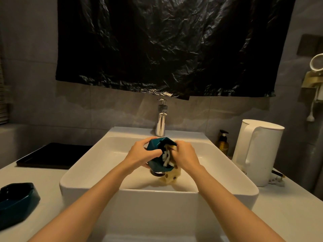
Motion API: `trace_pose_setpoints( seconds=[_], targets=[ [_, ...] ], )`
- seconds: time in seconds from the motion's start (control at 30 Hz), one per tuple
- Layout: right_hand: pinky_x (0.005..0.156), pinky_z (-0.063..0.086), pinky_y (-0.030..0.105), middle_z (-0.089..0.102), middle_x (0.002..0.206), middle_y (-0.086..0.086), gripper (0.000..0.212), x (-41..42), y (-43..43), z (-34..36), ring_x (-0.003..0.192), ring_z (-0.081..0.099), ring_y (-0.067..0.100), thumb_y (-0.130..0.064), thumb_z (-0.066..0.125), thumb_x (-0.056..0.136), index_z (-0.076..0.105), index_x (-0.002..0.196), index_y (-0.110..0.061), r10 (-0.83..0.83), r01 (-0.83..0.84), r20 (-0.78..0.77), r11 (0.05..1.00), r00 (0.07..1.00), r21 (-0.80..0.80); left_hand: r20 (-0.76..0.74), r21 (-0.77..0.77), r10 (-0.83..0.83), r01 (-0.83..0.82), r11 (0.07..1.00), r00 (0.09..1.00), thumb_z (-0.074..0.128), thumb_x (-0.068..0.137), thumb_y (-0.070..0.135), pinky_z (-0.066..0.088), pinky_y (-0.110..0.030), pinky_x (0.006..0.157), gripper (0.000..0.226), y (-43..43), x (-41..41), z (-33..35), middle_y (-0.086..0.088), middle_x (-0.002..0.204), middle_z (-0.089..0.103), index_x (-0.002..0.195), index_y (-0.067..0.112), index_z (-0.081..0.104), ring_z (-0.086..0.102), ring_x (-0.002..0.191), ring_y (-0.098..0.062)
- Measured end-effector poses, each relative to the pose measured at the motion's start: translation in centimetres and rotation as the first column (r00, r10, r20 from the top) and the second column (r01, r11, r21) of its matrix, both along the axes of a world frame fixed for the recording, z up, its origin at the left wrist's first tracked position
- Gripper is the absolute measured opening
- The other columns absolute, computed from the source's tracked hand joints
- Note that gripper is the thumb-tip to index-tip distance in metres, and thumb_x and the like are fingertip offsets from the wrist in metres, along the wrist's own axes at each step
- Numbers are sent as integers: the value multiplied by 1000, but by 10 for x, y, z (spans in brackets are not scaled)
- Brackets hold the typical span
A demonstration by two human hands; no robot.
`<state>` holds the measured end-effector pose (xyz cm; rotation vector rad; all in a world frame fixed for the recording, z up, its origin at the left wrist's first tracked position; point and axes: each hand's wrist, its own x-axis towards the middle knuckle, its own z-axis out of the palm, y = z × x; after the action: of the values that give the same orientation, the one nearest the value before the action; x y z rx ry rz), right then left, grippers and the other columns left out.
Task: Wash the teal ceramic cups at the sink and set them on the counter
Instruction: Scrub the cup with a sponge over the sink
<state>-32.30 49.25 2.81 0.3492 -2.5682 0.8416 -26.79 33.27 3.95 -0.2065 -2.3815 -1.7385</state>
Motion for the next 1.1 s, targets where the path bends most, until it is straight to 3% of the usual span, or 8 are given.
trace_pose_setpoints(
  seconds=[0.13,0.33,0.43,0.73,0.83,0.9,1.0,1.1],
  targets=[
    [76,55,32,66,96,6,25,2,-2,2,87,62,21,-31,49,97,63,104,-13,3,-4,38,1000,999,24,22,21,16,-16,1000,1000,63,86,16,58,-33,62,39,-3,3,5,-6,109,59,122,28,53,58,99,-28],
    [86,53,34,60,112,6,31,2,-7,5,102,58,22,-6,47,94,52,123,-15,203,-115,292,949,935,-294,3,6,45,-45,999,999,65,85,19,58,-33,64,41,-5,5,6,-3,113,57,123,29,51,58,101,-26],
    [82,54,34,63,111,10,25,2,-5,4,99,60,24,-9,41,96,55,117,-15,195,-106,375,964,906,-245,10,-29,11,-10,1000,1000,63,87,18,57,-29,61,37,-2,7,7,-1,112,55,118,34,49,56,99,-23],
    [81,54,34,53,108,6,23,6,1,7,95,55,21,-8,56,90,45,110,-13,-39,34,-73,997,997,-64,80,67,171,-176,982,982,70,83,34,44,-42,97,77,7,-1,6,-11,140,43,145,27,25,46,123,-27],
    [81,55,29,52,114,7,32,5,2,6,98,57,19,-13,61,90,43,117,-14,-142,123,-196,986,970,-110,95,124,277,-287,950,956,66,85,36,50,-33,86,38,13,5,8,-6,111,53,112,15,50,53,96,-17],
    [80,53,26,52,116,8,36,2,2,5,99,57,19,-14,62,90,43,121,-13,-190,159,-239,977,952,-143,253,260,147,-214,942,956,58,91,33,51,-33,83,25,19,12,11,-4,97,57,100,10,59,55,89,-16],
    [81,52,27,52,118,9,38,3,1,6,101,56,20,-13,62,90,44,123,-12,-224,175,-294,967,929,-184,370,764,-304,-101,637,878,53,95,31,51,-31,84,33,25,20,19,-11,110,64,108,2,63,60,98,-23],
    [81,54,30,52,118,10,40,3,1,5,100,57,22,-9,63,88,44,124,-10,-205,151,-342,972,917,-180,252,939,-440,-109,325,862,50,97,29,47,-35,95,42,31,17,24,-18,118,62,117,-7,53,57,110,-28]
  ],
)
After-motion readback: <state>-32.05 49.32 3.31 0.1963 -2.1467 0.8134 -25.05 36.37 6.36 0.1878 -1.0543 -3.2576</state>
